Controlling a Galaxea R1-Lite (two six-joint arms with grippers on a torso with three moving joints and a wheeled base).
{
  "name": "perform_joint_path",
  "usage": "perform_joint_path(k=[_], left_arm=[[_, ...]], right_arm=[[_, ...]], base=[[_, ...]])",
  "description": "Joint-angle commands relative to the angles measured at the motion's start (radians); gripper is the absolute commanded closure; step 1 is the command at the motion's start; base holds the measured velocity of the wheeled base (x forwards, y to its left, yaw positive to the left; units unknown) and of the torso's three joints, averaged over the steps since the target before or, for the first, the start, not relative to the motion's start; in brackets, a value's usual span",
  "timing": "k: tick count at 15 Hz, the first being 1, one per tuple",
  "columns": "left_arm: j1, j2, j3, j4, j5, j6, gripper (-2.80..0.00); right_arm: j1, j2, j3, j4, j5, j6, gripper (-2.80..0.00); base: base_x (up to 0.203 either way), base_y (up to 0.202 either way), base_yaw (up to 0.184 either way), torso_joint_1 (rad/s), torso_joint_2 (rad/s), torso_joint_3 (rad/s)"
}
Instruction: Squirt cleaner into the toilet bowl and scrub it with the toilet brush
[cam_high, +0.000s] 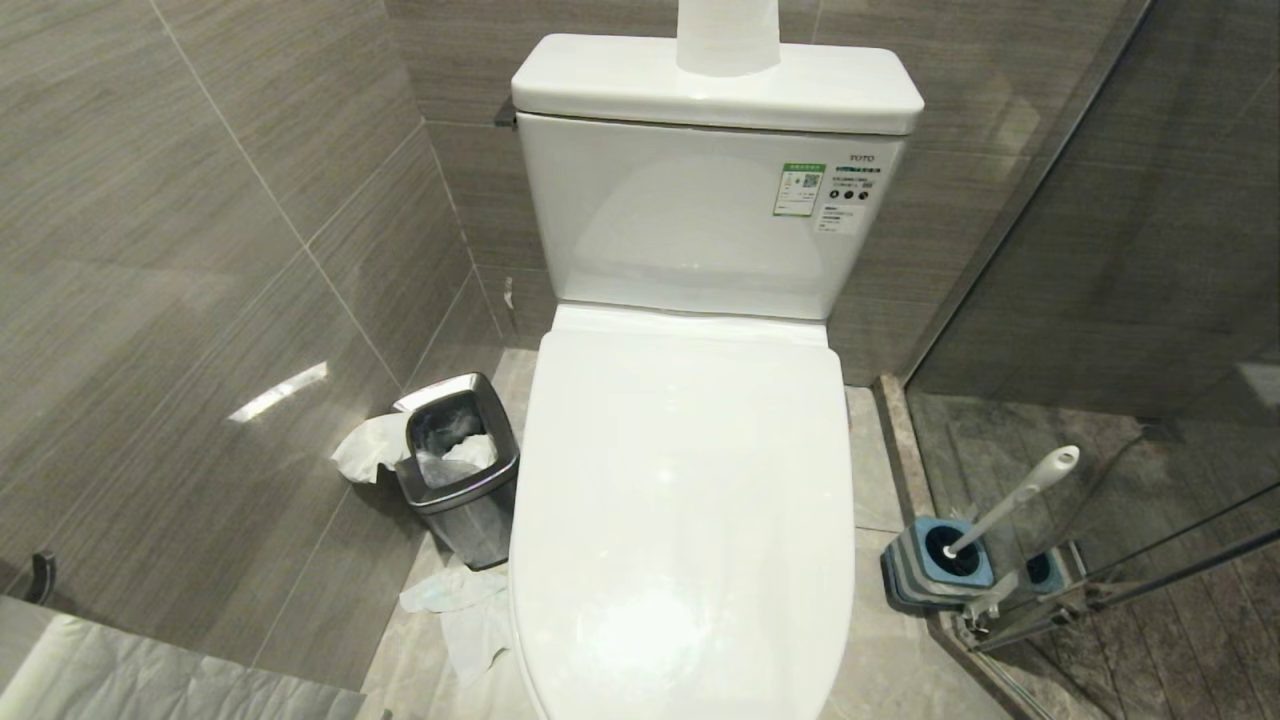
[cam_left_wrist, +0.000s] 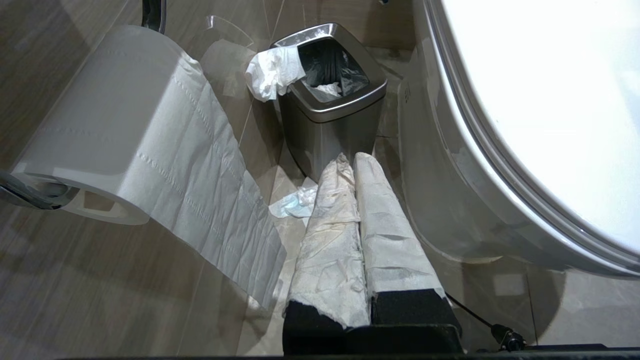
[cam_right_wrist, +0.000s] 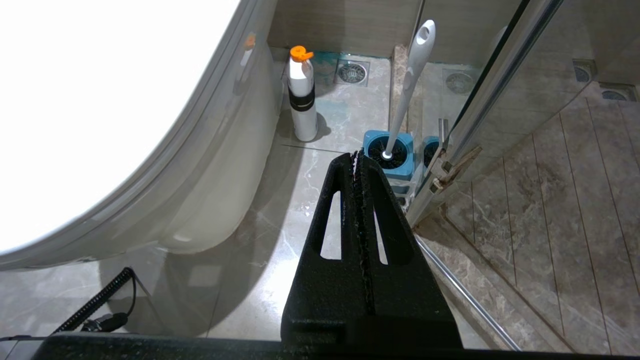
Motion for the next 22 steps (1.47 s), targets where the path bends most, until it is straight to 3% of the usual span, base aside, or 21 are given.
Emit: perform_joint_path(k=[1, 22], left_arm=[[0.0, 0.002, 0.0, 0.0, 0.0, 0.0, 0.0], [0.0, 0.002, 0.0, 0.0, 0.0, 0.0, 0.0]], right_arm=[[0.0, 0.0, 0.0, 0.0, 0.0, 0.0, 0.0], [0.0, 0.0, 0.0, 0.0, 0.0, 0.0, 0.0]], base=[[0.0, 0.0, 0.0, 0.0, 0.0, 0.0], [0.0, 0.0, 0.0, 0.0, 0.0, 0.0]])
